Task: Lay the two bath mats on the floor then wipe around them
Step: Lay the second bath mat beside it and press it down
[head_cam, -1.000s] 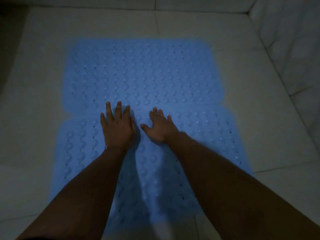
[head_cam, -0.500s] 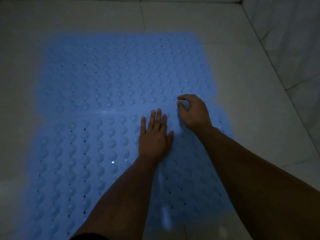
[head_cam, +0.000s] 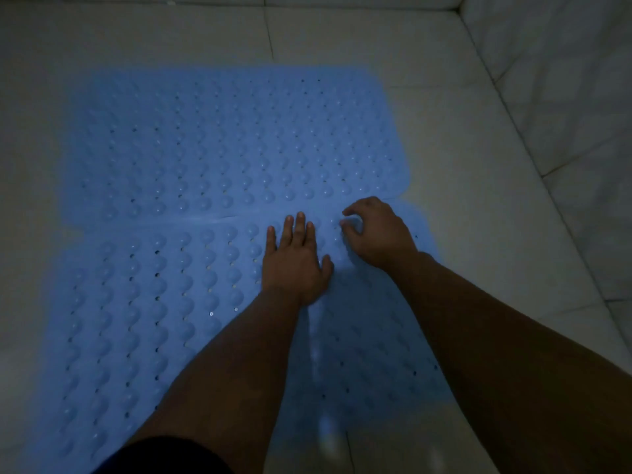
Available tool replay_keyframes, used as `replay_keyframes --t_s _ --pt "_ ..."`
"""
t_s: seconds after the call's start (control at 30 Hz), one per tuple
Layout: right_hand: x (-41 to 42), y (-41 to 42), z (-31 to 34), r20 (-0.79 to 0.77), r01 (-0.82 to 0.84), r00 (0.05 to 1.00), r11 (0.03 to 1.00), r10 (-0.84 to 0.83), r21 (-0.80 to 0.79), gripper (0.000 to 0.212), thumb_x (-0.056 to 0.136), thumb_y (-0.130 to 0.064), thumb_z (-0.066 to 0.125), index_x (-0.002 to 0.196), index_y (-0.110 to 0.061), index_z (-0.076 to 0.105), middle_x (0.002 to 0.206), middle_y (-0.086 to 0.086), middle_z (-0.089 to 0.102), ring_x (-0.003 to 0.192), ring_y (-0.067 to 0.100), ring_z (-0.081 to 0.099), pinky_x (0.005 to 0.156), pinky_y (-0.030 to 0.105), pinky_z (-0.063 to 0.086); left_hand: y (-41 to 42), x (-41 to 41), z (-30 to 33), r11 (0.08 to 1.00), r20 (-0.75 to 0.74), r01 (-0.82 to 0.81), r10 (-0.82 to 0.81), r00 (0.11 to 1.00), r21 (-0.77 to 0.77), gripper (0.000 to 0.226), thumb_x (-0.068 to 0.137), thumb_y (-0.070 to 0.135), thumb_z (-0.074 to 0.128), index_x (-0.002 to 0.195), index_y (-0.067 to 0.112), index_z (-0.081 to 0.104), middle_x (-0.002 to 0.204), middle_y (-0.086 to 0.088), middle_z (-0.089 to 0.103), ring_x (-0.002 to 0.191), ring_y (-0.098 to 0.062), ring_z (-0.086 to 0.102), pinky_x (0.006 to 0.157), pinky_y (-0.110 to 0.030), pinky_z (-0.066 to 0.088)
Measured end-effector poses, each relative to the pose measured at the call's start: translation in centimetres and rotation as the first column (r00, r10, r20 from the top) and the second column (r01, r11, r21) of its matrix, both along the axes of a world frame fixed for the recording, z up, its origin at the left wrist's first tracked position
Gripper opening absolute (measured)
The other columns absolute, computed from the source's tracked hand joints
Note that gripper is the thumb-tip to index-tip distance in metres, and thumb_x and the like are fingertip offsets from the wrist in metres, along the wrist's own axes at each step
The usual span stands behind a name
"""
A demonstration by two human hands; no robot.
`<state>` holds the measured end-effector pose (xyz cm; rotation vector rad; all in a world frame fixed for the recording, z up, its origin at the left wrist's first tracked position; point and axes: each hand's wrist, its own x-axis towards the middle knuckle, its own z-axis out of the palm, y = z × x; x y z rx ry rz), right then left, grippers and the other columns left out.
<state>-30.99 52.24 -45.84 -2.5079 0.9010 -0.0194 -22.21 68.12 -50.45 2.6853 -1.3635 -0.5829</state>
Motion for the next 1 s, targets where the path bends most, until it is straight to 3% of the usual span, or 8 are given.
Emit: replay_keyframes --t_s 0.07,0.17,0.27,0.37,0.5,0.73,0.9,1.0 --pt "-0.5 0.0 1.6 -0.196 -0.067 0.978 0.998 0.067 0.005 0.043 0.096 -0.047 0.056 0.13 -0.022 0.063 0.139 0.008 0.056 0.131 0.029 0.051 0.107 0.047 0.044 -1.7 1.3 3.1 0.994 -0.071 -0.007 0.015 0.997 0.107 0.075 0.098 0.057 0.036 0.157 0.011 0.034 0.169 -0.014 0.022 0.156 -0.032 0.022 0.124 -0.055 0.021" --pt "-1.0 1.0 3.2 -0.272 -0.104 0.956 0.994 0.105 0.019 0.048 0.102 -0.041 0.048 0.144 -0.018 0.052 0.151 0.011 0.047 0.143 0.029 0.039 0.114 0.048 0.038 -3.1 3.4 7.6 0.989 -0.1 -0.024 0.039 0.994 0.147 0.054 0.097 0.049 0.047 0.139 0.016 0.058 0.148 -0.012 0.054 0.138 -0.034 0.049 0.11 -0.048 0.041" --pt "-0.2 2.1 2.7 -0.267 -0.139 0.955 0.99 0.127 -0.028 0.055 0.106 -0.038 0.037 0.156 -0.015 0.032 0.165 0.008 0.026 0.154 0.027 0.018 0.121 0.051 0.024 -2.6 3.4 7.8 0.999 0.052 -0.043 0.042 0.998 0.013 0.044 0.098 0.039 0.047 0.135 0.017 0.06 0.148 -0.007 0.055 0.147 -0.032 0.037 0.113 -0.049 0.037" --pt "-0.5 3.6 -0.1 -0.252 -0.14 0.96 0.989 0.124 -0.045 0.062 0.107 -0.042 0.029 0.16 -0.012 0.018 0.17 0.007 0.01 0.157 0.023 0.005 0.126 0.05 0.008 -0.9 1.5 5.4 0.992 0.082 -0.043 0.053 0.995 -0.121 0.05 0.098 0.038 0.041 0.14 0.017 0.058 0.156 -0.006 0.047 0.156 -0.033 0.023 0.118 -0.051 0.029" --pt "-1.2 5.2 -4.6 -0.123 -0.076 0.991 0.979 0.053 -0.189 0.067 0.103 -0.047 0.027 0.155 -0.005 0.034 0.166 0.013 0.025 0.155 0.026 0.019 0.125 0.055 0.012 0.6 1.6 1.5 0.939 0.207 -0.014 0.091 0.974 -0.344 0.054 0.094 0.039 0.041 0.135 0.014 0.064 0.151 -0.013 0.054 0.153 -0.039 0.03 0.116 -0.058 0.034" --pt "-1.3 5.4 -6.2 -0.084 -0.053 0.996 0.966 0.032 -0.253 0.07 0.102 -0.053 0.022 0.156 -0.009 0.031 0.167 0.009 0.022 0.157 0.021 0.012 0.125 0.054 0.008 0.9 1.8 -0.4 0.949 0.263 0.029 0.058 0.963 -0.313 0.055 0.104 0.047 0.04 0.149 0.018 0.051 0.166 -0.012 0.034 0.159 -0.038 0.007 0.124 -0.064 0.014" --pt "-0.8 5.2 -6.9 -0.058 -0.049 0.998 0.962 0.034 -0.27 0.073 0.102 -0.057 0.026 0.157 -0.008 0.03 0.167 0.01 0.02 0.157 0.022 0.01 0.125 0.055 0.007 1.0 2.2 -1.3 0.939 0.279 -0.005 0.107 0.954 -0.345 0.054 0.104 0.047 0.04 0.147 0.018 0.054 0.165 -0.012 0.036 0.159 -0.038 0.009 0.124 -0.063 0.014" --pt "-1.4 5.2 -6.2 -0.11 -0.082 0.992 0.976 0.06 -0.203 0.076 0.101 -0.057 0.024 0.159 -0.008 0.021 0.169 0.009 0.011 0.157 0.022 0.003 0.126 0.054 0.002 1.7 1.9 -1.1 0.927 0.252 -0.07 0.173 0.952 -0.369 0.053 0.104 0.045 0.036 0.144 0.016 0.057 0.163 -0.012 0.039 0.158 -0.039 0.013 0.124 -0.063 0.016"
